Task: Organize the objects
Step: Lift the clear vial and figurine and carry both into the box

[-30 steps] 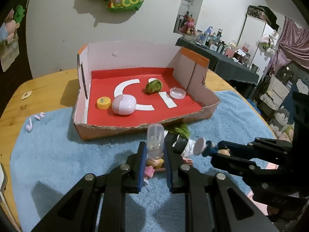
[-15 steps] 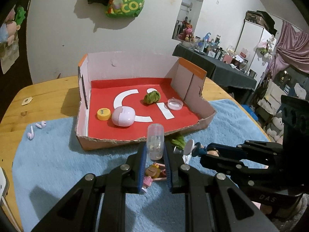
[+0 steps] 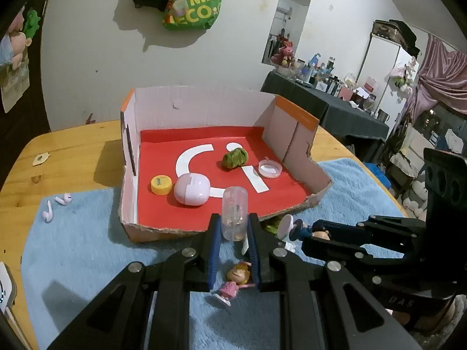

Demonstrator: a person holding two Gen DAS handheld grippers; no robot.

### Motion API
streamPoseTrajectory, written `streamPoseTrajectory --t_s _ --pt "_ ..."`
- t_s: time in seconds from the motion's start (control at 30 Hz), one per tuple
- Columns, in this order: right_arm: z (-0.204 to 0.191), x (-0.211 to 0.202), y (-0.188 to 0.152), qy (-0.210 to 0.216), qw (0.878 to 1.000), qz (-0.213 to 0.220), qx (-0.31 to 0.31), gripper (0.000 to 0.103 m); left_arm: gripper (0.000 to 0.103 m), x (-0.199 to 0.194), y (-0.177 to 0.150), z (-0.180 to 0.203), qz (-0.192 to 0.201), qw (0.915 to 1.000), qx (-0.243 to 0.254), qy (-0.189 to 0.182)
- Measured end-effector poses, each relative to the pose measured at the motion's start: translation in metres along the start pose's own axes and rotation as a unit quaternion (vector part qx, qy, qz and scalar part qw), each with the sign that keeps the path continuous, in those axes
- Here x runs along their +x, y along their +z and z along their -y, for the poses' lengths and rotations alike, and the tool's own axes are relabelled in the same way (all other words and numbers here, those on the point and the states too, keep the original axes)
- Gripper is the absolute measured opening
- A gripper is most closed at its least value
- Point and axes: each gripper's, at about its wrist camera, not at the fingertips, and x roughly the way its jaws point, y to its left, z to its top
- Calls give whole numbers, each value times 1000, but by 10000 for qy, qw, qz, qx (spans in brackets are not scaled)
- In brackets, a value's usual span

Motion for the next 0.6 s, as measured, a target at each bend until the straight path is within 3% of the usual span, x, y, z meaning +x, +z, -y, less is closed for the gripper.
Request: streamPoseTrajectory --t_s 0.6 --pt "9 12 16 -80 10000 -4 -2 23 19 14 17 -3 -10 9999 -35 -97"
